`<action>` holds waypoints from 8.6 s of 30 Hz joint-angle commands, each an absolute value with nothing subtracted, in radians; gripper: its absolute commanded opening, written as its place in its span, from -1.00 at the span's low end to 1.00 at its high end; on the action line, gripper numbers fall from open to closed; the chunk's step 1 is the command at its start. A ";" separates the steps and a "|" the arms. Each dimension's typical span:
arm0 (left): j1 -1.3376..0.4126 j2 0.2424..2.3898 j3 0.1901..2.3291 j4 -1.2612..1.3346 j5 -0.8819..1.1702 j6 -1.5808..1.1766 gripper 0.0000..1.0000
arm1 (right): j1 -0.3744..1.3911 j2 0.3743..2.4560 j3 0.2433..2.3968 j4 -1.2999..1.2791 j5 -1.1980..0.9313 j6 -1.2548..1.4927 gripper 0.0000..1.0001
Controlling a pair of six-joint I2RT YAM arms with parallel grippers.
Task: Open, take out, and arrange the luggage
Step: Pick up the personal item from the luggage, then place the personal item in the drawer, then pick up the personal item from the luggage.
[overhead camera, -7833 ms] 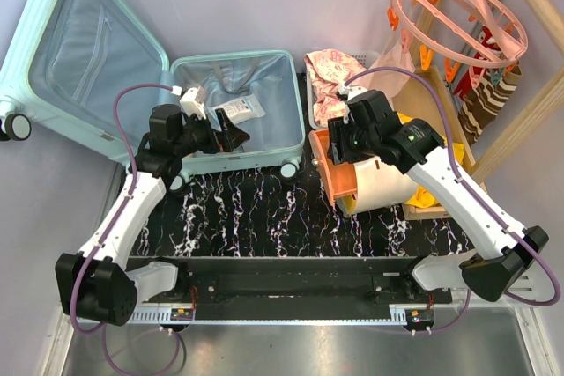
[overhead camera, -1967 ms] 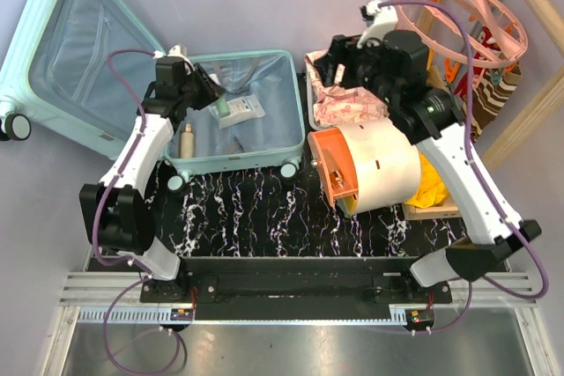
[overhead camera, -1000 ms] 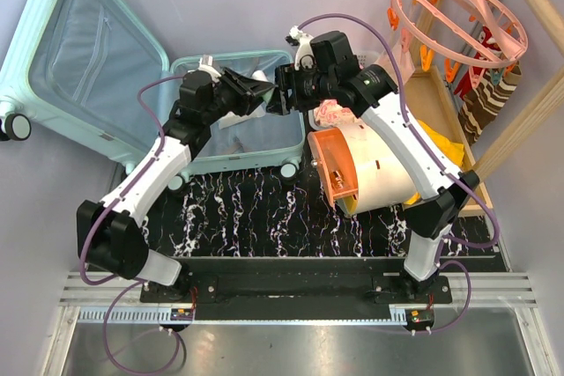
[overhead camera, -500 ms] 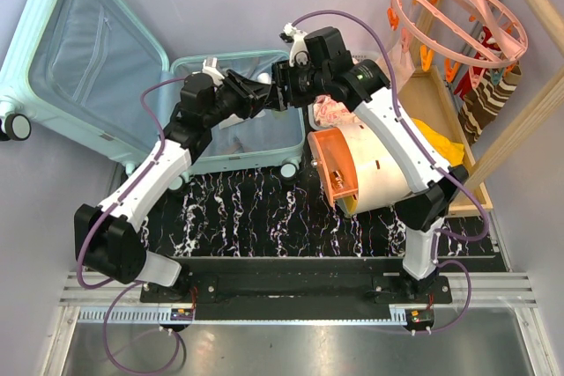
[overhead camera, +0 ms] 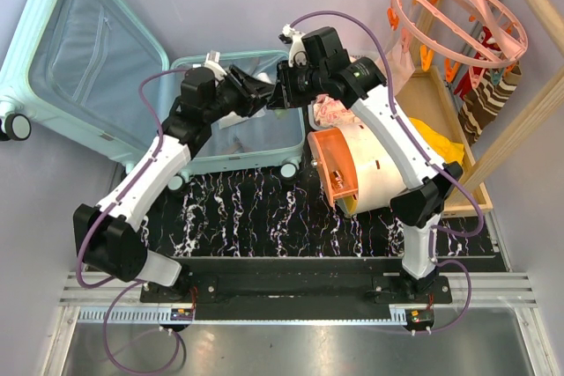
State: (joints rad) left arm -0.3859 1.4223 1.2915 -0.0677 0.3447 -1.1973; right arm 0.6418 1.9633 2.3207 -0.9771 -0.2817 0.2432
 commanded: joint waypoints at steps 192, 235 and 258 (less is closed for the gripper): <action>-0.156 1.540 1.326 0.069 0.584 -0.570 -1.00 | 0.477 1.747 2.256 -0.930 -0.187 0.241 0.22; -0.476 1.640 1.362 0.666 0.712 -1.143 -1.00 | 0.436 2.059 2.571 -0.868 -0.538 0.472 -0.12; -0.469 1.534 1.327 0.364 0.612 -0.945 0.98 | 0.344 2.054 2.658 -0.854 -0.347 0.445 -1.00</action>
State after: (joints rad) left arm -0.4778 1.6295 1.3228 0.4179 0.6426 -1.0271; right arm 0.3836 2.0769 2.5828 -0.9253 -0.3920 0.4423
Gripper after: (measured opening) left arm 0.987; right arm 0.513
